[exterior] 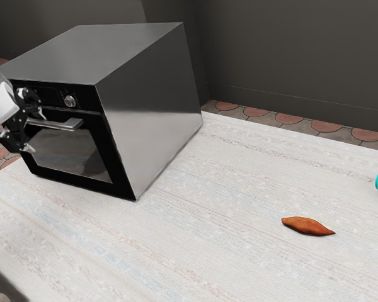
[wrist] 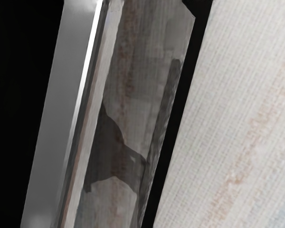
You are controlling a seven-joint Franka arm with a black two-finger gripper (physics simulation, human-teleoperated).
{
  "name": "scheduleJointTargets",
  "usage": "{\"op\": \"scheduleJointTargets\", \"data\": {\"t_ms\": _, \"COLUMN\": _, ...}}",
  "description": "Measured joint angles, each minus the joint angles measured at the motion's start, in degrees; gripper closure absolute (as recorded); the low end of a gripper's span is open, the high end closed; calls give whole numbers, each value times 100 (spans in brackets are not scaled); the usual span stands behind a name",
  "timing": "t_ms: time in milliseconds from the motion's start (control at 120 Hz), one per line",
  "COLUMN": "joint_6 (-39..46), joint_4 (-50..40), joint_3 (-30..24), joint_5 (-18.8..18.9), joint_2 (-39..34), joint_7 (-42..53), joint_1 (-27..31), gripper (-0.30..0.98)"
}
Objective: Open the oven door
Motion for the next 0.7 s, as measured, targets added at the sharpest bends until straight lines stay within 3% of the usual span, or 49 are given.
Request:
{"op": "scheduleJointTargets", "data": {"t_ms": 142, "joint_6": -163, "joint_4": -633, "joint_3": 137, "joint_5": -11, "joint_2": -580, "joint_7": 15, "joint_1": 4, "gripper": 0}}
{"op": "scheduleJointTargets", "data": {"t_ms": 233, "joint_6": -235, "joint_4": -1639, "joint_3": 382, "joint_5": -12, "joint_2": -1505, "joint_7": 65, "joint_1": 10, "gripper": 3}}
{"op": "scheduleJointTargets", "data": {"t_ms": 283, "joint_6": -285, "joint_4": -2329, "joint_3": 772, "joint_5": -3, "joint_2": -2152, "joint_7": 127, "joint_1": 15, "gripper": 3}}
{"op": "scheduleJointTargets", "data": {"t_ms": 342, "joint_6": -579, "joint_4": -2931, "joint_3": 1667, "joint_5": 109, "joint_2": -3191, "joint_7": 269, "joint_1": 305, "gripper": 2}}
{"op": "scheduleJointTargets", "data": {"t_ms": 383, "joint_6": -1294, "joint_4": -2242, "joint_3": 2247, "joint_5": 147, "joint_2": -4145, "joint_7": 433, "joint_1": 926, "gripper": 2}}
{"op": "scheduleJointTargets", "data": {"t_ms": 417, "joint_6": -1954, "joint_4": -938, "joint_3": 2352, "joint_5": -164, "joint_2": -4398, "joint_7": 537, "joint_1": 1200, "gripper": 1}}
{"op": "scheduleJointTargets", "data": {"t_ms": 467, "joint_6": -2678, "joint_4": 961, "joint_3": 1440, "joint_5": -910, "joint_2": -3897, "joint_7": 532, "joint_1": 1395, "gripper": 1}}
{"op": "scheduleJointTargets", "data": {"t_ms": 533, "joint_6": -3007, "joint_4": 2520, "joint_3": -939, "joint_5": -1491, "joint_2": -2085, "joint_7": 88, "joint_1": 1380, "gripper": 1}}
{"op": "scheduleJointTargets", "data": {"t_ms": 567, "joint_6": -3136, "joint_4": 3015, "joint_3": -2277, "joint_5": -1265, "joint_2": -1155, "joint_7": -321, "joint_1": 1355, "gripper": 1}}
{"op": "scheduleJointTargets", "data": {"t_ms": 600, "joint_6": -3314, "joint_4": 3334, "joint_3": -3192, "joint_5": -965, "joint_2": -475, "joint_7": -851, "joint_1": 1262, "gripper": 1}}
{"op": "scheduleJointTargets", "data": {"t_ms": 642, "joint_6": -3526, "joint_4": 3680, "joint_3": -3780, "joint_5": -711, "joint_2": 381, "joint_7": -1487, "joint_1": 1050, "gripper": 1}}
{"op": "scheduleJointTargets", "data": {"t_ms": 700, "joint_6": -3745, "joint_4": 3722, "joint_3": -4128, "joint_5": -463, "joint_2": 1172, "joint_7": -2316, "joint_1": 829, "gripper": 1}}
